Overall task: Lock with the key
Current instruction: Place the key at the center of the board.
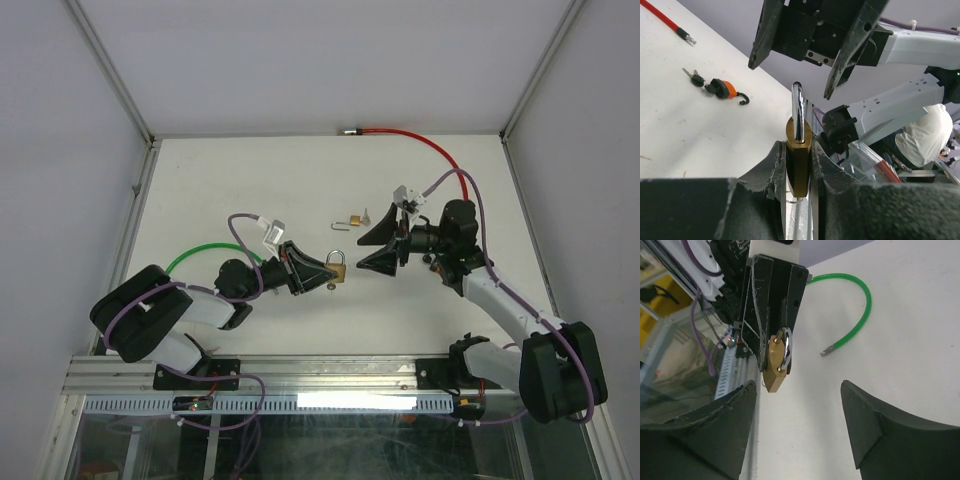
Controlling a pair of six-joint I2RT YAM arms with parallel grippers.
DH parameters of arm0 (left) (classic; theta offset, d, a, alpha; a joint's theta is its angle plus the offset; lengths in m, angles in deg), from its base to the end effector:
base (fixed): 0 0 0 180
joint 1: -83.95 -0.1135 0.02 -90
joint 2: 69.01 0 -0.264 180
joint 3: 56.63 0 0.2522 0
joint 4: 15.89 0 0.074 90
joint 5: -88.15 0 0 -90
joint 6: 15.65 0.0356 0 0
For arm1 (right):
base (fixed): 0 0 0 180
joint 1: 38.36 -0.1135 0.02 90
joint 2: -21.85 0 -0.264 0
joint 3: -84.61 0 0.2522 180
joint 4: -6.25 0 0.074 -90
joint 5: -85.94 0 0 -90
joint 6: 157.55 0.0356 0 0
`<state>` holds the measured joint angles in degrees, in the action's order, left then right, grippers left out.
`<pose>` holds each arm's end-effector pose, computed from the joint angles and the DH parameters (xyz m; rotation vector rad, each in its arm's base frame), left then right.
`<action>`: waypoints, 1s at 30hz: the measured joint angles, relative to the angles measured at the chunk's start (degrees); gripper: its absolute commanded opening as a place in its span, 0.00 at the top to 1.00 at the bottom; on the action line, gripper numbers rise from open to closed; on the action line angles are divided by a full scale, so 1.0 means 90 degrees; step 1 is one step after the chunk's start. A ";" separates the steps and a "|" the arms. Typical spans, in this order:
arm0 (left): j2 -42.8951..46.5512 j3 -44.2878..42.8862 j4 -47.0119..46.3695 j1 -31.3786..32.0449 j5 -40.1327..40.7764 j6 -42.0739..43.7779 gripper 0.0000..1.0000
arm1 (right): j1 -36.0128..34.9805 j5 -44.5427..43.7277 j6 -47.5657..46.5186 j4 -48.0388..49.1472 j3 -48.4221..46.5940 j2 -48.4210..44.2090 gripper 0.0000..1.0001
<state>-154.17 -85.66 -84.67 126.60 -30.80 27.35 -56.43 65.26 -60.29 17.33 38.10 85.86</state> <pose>0.1655 -0.1759 0.1902 0.4300 1.5298 -1.6089 0.2092 0.1033 0.2653 -1.0797 1.4266 1.3249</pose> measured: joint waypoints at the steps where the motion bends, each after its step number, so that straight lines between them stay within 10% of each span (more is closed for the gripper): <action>1: 0.0000 -0.0015 -0.0002 0.0000 -0.0034 0.0005 1.00 | -0.0029 -0.0056 0.0284 0.0078 0.0002 0.0000 0.33; 22: -0.0432 -0.0321 -0.0019 0.0007 -0.0520 0.0010 1.00 | -0.0527 -0.0318 0.1758 0.0444 0.0036 0.0447 0.67; 30: -0.0444 -0.0364 -0.0024 0.0012 -0.0520 0.0010 1.00 | -0.0646 -0.0257 0.1727 0.0469 0.0034 0.0539 0.97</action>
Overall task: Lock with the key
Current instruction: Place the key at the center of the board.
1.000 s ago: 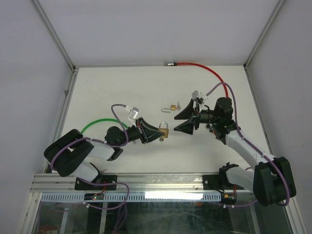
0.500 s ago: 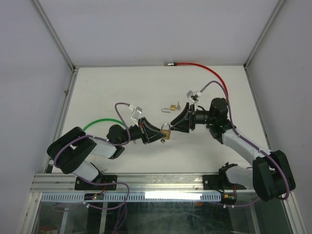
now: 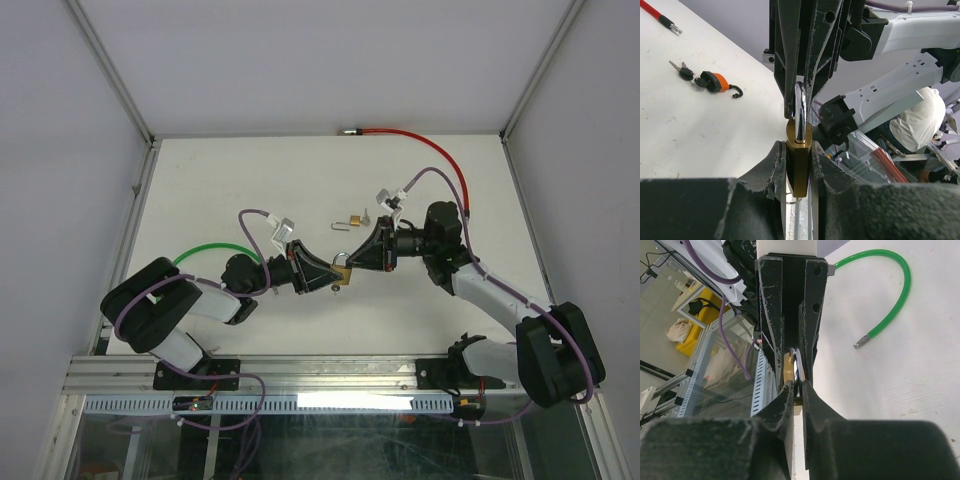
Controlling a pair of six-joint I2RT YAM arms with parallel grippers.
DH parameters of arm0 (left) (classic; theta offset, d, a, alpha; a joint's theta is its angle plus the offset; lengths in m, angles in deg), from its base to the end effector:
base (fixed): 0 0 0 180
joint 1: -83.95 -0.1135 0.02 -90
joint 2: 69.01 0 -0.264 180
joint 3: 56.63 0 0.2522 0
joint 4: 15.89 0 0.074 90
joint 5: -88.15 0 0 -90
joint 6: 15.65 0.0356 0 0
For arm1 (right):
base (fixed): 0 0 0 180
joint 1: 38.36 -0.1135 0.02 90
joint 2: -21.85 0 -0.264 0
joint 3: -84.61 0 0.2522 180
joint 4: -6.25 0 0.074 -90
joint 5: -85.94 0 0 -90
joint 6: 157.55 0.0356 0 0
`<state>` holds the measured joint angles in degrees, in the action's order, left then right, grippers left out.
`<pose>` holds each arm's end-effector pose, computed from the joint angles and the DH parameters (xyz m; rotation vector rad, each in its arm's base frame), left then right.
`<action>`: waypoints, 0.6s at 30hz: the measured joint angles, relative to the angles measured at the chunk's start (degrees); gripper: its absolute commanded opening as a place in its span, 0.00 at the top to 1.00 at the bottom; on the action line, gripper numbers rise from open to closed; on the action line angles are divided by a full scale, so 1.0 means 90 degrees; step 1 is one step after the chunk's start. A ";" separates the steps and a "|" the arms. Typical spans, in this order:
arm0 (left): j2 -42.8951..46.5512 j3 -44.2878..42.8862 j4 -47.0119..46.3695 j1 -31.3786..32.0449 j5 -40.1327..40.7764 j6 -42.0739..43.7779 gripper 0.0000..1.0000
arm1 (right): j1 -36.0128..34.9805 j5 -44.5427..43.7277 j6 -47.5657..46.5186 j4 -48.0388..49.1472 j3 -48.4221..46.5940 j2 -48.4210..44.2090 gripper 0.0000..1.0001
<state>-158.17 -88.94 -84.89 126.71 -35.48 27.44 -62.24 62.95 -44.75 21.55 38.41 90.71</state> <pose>0.1741 -0.1878 0.1881 0.5139 1.5411 -1.6544 0.2105 0.1290 0.2513 -0.9634 1.6200 1.5576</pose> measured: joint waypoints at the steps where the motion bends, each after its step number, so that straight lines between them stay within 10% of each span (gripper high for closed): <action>1: 0.0000 0.0000 0.0000 0.0000 -0.0007 0.0007 1.00 | 0.0000 0.0010 0.0010 0.0005 0.0000 0.0002 1.00; 18: 0.0879 0.0257 0.0066 -0.0015 0.0083 0.0661 0.34 | 0.0000 0.0301 -0.0092 0.0029 0.0000 0.0012 1.00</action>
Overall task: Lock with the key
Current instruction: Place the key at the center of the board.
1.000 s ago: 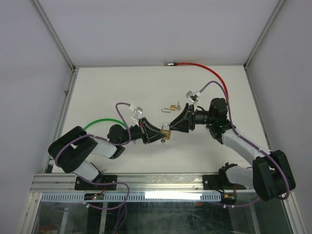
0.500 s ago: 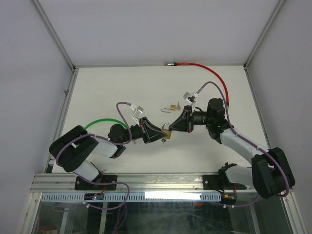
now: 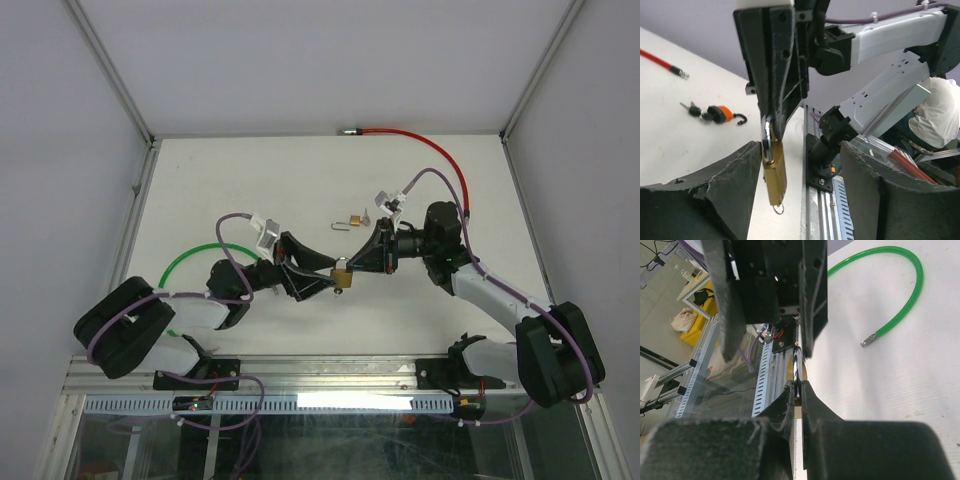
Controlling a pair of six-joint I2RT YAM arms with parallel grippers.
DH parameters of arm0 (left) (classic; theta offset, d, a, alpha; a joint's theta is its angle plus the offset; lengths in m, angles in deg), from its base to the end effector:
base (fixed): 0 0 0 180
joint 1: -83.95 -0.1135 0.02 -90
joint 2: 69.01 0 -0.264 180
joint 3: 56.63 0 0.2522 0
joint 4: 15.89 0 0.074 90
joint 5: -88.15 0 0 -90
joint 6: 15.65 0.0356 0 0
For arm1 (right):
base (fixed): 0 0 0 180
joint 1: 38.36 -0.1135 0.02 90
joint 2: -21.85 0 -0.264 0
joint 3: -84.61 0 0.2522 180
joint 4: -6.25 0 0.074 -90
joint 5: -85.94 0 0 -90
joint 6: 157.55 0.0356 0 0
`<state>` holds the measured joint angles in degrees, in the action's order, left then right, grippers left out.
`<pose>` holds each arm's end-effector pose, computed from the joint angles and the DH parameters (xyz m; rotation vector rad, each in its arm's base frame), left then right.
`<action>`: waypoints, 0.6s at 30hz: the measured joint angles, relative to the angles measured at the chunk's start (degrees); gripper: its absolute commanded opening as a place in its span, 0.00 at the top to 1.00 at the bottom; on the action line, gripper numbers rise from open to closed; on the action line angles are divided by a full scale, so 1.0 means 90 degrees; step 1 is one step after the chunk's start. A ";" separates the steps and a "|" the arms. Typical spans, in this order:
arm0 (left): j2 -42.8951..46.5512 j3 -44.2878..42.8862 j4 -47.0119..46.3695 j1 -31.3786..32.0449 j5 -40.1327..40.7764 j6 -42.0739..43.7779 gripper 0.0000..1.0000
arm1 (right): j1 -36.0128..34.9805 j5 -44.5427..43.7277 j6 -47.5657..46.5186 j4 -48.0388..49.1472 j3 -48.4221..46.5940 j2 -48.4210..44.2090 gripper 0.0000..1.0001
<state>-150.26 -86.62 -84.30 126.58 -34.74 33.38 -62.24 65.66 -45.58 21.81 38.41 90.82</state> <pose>0.1612 -0.1747 0.2083 0.5801 1.3915 -1.5723 0.2091 0.1291 0.2515 -1.0139 1.5912 1.5836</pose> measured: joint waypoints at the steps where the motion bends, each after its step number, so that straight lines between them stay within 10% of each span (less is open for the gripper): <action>1: 0.0170 0.0000 0.0046 0.0000 0.0002 0.0087 0.33 | 0.0000 0.0012 -0.0005 -0.0002 0.0000 0.0000 1.00; 18: 0.0947 -0.0957 0.3655 0.0000 -0.0374 0.1503 0.40 | -0.0010 0.0194 -0.0333 -0.0165 0.0000 0.0012 1.00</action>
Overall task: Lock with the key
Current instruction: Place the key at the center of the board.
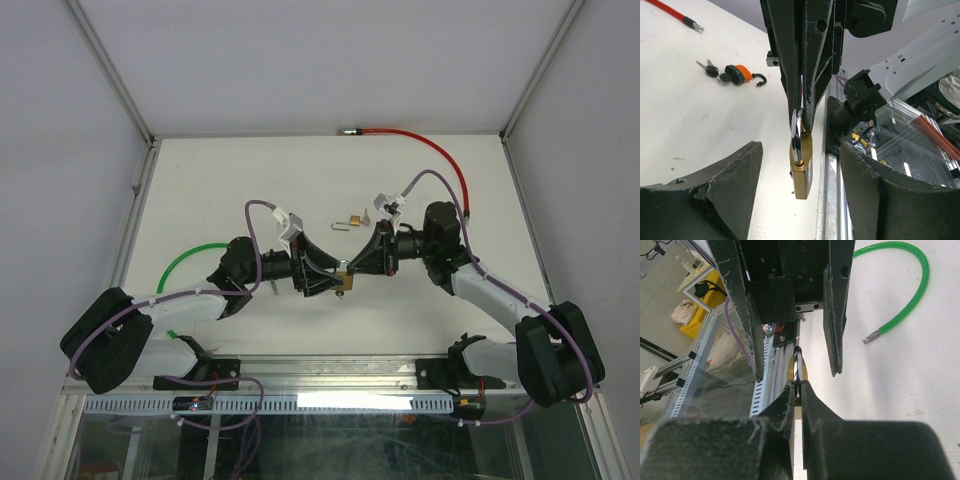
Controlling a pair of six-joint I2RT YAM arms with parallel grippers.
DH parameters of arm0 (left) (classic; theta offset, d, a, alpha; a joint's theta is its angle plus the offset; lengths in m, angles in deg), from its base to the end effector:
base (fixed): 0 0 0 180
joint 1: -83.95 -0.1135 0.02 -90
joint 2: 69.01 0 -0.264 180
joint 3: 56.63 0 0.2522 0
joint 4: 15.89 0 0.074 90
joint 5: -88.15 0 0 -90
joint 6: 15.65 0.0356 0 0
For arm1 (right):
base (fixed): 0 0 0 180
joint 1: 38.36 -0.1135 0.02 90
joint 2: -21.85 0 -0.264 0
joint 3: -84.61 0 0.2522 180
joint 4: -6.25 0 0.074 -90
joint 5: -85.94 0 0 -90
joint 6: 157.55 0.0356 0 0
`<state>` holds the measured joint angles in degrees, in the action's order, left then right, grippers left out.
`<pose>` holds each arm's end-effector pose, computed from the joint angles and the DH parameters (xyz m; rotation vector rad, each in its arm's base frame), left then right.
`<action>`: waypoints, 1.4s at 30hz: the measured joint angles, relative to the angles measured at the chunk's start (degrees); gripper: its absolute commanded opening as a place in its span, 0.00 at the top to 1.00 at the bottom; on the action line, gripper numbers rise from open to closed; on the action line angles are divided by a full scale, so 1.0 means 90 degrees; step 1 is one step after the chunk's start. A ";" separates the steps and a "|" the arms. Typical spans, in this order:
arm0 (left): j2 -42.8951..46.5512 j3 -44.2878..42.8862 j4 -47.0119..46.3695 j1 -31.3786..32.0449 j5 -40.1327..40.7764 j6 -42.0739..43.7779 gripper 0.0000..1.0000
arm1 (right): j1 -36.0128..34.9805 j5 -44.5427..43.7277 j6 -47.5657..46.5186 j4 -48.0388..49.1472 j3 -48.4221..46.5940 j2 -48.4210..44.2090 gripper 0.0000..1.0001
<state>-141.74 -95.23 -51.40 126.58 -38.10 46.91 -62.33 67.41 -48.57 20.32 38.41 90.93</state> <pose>0.1719 -0.1869 0.2266 0.7687 1.5670 -1.4167 0.2078 0.1293 0.2490 -1.0637 1.5679 1.5858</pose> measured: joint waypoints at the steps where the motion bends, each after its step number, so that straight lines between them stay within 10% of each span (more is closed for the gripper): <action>1: -0.0007 -0.0024 0.0080 0.0000 -0.0039 0.0017 0.42 | -0.0002 0.0000 -0.0010 -0.0024 0.0000 0.0002 1.00; 27: -0.0466 -0.0396 0.0542 0.0000 -0.0646 0.0005 0.64 | -0.0032 0.0002 -0.0075 -0.0272 0.0000 0.0058 1.00; 42: -0.0627 -0.0403 0.0614 0.0000 -0.0663 0.0000 0.56 | -0.0032 0.0002 -0.0075 -0.0418 0.0000 0.0058 1.00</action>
<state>-147.38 -98.86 -45.87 126.58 -44.07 46.91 -62.61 67.43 -49.25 16.56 38.41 91.45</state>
